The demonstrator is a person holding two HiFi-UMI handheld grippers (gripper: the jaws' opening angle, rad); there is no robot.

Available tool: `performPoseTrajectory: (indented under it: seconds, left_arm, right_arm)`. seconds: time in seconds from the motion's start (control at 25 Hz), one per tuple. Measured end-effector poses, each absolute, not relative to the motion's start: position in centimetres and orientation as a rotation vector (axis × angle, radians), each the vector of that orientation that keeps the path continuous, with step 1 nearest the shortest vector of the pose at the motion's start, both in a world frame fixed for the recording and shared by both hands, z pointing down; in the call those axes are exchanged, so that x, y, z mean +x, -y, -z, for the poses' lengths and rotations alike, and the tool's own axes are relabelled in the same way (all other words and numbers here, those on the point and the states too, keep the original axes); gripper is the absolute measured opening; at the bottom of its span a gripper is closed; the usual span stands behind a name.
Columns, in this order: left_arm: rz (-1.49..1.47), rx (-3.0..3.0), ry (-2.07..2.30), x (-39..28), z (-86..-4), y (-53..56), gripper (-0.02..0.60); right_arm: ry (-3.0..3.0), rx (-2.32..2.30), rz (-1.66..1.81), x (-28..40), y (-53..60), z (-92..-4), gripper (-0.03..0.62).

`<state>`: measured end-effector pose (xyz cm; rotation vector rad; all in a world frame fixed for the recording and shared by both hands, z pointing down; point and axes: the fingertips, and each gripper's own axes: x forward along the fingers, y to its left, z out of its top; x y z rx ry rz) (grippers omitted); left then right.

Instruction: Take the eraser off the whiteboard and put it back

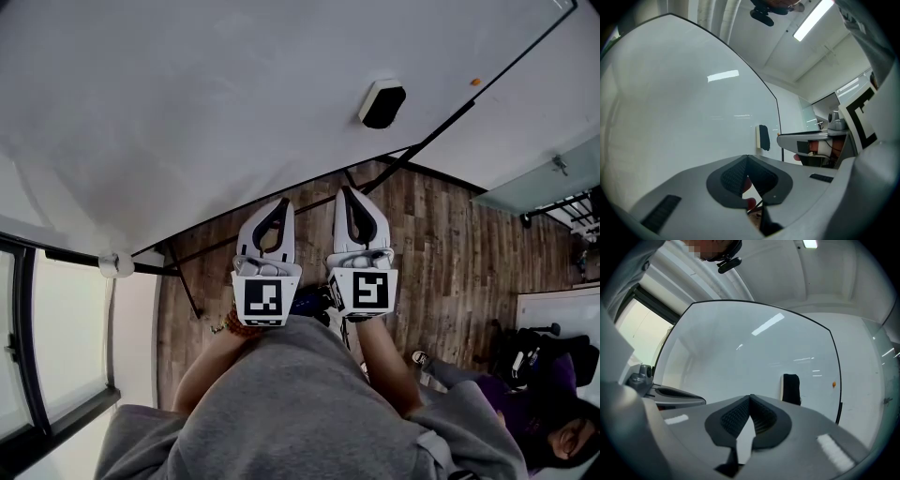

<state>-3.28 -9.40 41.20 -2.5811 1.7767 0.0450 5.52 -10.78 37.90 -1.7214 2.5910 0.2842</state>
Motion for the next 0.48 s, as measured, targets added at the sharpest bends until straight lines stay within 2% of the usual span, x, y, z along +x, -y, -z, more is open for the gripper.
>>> performPoseTrajectory:
  seconds: [0.48]
  left_arm:
    - [-0.047,-2.579,-1.793,-3.49,-40.96,9.75,0.006]
  right_arm:
    - [-2.632,-1.695,-0.318,5.18,11.16,-37.95,0.009]
